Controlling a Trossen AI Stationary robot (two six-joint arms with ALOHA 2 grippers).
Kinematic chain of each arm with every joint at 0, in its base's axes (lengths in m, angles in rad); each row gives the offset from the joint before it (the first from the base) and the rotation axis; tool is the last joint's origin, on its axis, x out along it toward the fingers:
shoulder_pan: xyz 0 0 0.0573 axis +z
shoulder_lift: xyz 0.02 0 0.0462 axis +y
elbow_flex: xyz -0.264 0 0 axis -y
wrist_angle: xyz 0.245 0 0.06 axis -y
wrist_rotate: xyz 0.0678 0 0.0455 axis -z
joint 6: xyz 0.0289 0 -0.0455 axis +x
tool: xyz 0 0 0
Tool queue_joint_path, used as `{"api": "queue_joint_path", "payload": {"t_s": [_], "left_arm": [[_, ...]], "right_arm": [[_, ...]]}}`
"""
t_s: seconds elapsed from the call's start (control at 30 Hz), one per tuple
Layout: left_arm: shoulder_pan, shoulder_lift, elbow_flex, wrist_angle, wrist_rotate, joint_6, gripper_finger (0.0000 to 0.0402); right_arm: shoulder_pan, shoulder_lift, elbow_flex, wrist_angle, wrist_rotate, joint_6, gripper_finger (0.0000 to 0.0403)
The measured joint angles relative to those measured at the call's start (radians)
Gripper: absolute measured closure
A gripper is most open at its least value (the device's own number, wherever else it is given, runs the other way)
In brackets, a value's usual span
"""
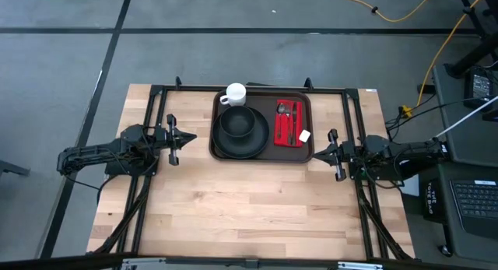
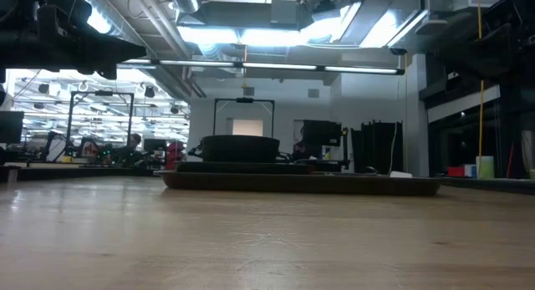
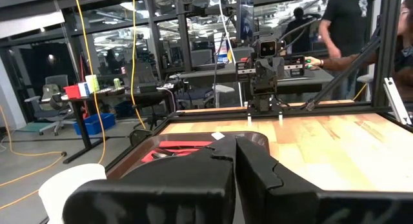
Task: Set up tray
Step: Return to Home Position
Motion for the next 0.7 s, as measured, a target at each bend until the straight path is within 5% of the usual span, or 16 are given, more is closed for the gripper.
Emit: {"api": "queue_joint_path", "payload": {"t_s": [0.7], "left_arm": [[0.0,0.0,0.0,0.0,0.0,0.0,0.0397]], "right_arm": [[0.0,0.0,0.0,0.0,0.0,0.0,0.0392]]}}
